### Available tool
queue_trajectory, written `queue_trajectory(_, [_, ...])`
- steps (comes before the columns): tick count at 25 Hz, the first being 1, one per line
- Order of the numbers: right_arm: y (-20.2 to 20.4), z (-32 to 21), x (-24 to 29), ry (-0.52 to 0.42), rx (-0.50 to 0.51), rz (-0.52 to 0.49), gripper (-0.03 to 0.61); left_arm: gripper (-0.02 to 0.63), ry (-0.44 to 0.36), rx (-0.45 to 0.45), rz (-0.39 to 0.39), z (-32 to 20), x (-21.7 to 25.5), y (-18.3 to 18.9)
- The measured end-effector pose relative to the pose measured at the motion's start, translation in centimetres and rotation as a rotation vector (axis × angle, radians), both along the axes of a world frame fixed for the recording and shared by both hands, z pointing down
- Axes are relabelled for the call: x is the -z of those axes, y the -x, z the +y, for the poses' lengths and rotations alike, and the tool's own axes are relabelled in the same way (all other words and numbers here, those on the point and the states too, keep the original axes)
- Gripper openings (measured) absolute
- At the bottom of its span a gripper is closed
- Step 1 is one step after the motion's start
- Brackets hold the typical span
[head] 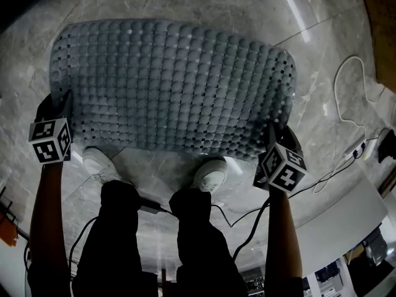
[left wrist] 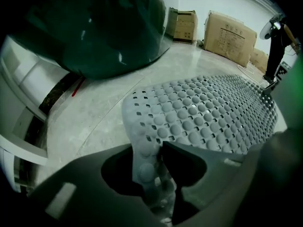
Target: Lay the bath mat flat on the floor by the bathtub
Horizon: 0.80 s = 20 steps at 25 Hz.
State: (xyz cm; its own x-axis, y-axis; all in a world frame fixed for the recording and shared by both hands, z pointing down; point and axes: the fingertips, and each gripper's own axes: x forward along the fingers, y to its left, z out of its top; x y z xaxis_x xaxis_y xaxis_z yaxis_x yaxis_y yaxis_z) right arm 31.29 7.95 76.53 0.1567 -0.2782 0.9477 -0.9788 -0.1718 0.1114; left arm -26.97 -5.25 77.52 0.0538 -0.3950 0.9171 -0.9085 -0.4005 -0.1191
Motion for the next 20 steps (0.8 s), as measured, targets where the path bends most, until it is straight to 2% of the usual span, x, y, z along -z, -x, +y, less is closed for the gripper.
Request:
queue_trajectory(6, [-0.5,0.5,0.0,0.008,0.0,0.013,0.206,0.195,-0.007,0.008,-0.031,-0.3,0.2,0.8])
queue_trajectory(8, [-0.5,0.4,0.0,0.007,-0.012,0.004,0.21,0.2,-0.013,0.008,-0.039,-0.4,0.4,0.8])
queue_trajectory(12, [-0.5,0.5,0.1,0.007,-0.018,-0.001,0.21,0.261,-0.029,-0.004,-0.105,-0.5,1.0,1.4])
queue_trajectory(15, [-0.6,0.4,0.3,-0.005,-0.019,0.002,0.204,0.264,-0.033,-0.023,-0.131,-0.6,1.2,1.4])
queue_trajectory(20, [-0.3,0.3,0.4,-0.008,-0.015,-0.004,0.204,0.264,-0.026,-0.036,-0.116,-0.3,1.2,0.8])
